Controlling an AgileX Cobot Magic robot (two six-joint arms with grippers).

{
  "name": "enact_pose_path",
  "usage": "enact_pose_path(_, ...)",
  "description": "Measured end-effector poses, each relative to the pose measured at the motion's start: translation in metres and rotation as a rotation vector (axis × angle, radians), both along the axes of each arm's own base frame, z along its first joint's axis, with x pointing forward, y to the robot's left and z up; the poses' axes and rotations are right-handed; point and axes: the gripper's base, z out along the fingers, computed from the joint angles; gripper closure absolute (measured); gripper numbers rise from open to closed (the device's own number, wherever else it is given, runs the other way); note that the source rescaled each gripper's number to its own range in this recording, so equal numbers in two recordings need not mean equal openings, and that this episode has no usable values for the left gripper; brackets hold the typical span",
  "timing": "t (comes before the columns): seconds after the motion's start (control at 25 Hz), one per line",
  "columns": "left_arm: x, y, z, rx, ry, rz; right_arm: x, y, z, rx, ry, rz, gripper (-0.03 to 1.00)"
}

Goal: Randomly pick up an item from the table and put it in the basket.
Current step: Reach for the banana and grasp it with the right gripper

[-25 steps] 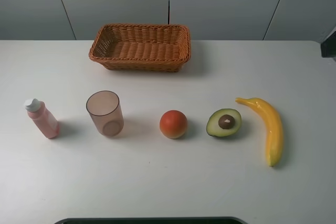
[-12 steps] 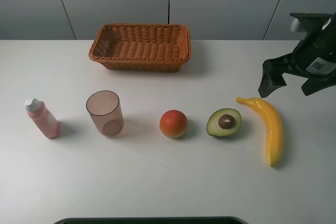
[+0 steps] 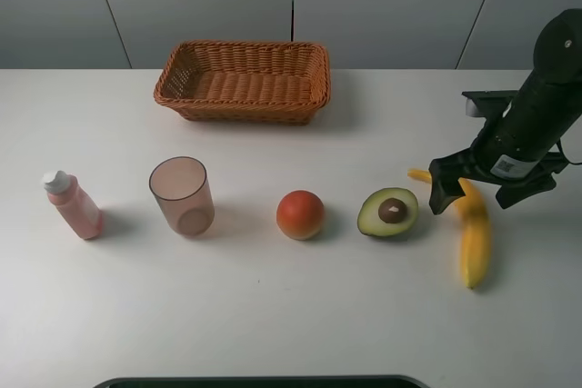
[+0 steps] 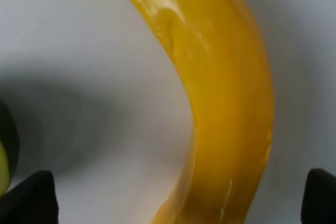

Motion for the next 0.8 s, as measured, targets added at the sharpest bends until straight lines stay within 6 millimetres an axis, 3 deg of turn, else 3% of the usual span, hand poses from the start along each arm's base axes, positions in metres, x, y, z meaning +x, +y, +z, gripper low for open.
enact_pose_path(0.36, 0.0, 0.0, 0.0, -0.002, 0.0, 0.001, -0.002, -0.002, -0.024, -0.018, 0.002, 0.019, -0.03)
enact_pose_path(0.68, 0.0, 0.0, 0.0, -0.002, 0.0, 0.001, -0.001, -0.002, -0.028, -0.019, 0.002, 0.02, -0.03)
enact_pose_path(0.72, 0.0, 0.0, 0.0, -0.002, 0.0, 0.001, -0.001, -0.002, -0.029, -0.02, 0.002, 0.02, 0.01)
enact_pose_path(0.8, 0.0, 0.0, 0.0, -0.002, 0.0, 0.001, -0.001, -0.002, -0.029, -0.02, 0.002, 0.017, 0.22)
